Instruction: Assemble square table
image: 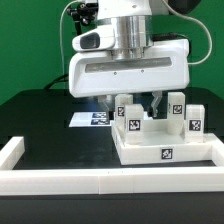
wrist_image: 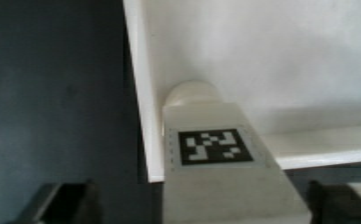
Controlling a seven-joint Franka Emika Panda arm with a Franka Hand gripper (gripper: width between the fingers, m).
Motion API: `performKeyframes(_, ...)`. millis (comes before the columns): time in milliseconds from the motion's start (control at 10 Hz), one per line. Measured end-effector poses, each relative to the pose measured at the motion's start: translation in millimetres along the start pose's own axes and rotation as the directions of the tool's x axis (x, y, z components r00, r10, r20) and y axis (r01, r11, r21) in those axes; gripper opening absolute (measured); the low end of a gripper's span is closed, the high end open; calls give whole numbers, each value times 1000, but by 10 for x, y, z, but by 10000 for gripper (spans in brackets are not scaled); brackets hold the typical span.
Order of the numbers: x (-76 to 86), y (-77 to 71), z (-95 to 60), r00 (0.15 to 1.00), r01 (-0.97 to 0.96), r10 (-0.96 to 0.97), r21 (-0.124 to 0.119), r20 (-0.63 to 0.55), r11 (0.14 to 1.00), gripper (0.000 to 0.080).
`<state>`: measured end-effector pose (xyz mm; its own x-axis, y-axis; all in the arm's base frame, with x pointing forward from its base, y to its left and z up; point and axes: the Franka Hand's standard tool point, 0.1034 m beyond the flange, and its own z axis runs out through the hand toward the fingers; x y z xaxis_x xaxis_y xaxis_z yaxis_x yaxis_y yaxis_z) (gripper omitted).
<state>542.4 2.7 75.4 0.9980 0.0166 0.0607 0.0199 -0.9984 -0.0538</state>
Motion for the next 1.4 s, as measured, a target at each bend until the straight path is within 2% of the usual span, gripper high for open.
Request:
performKeyframes(100,-1,0,1,1000,-2,2,0,0,1000,329)
performKeyframes(200,-1,-1,1,1000,-4,4,0,0,1000,329)
performKeyframes(300,-1,-1,3,1000,-25,25,1,0,1000,289)
performKeyframes(500,-1,-1,3,998,-60,60,1,0,998,289)
performKeyframes(700,-5,-23,8,960,-280,280,4,-2,960,289)
performKeyframes(900,-17,-37,19,842,-539,539,3,-13,842,289)
performKeyframes(1200,-17,-33,26,653,-757,758,17,-6,653,290)
performKeyframes(1400,-19,-54,34,421,-907,907,20,4,421,290)
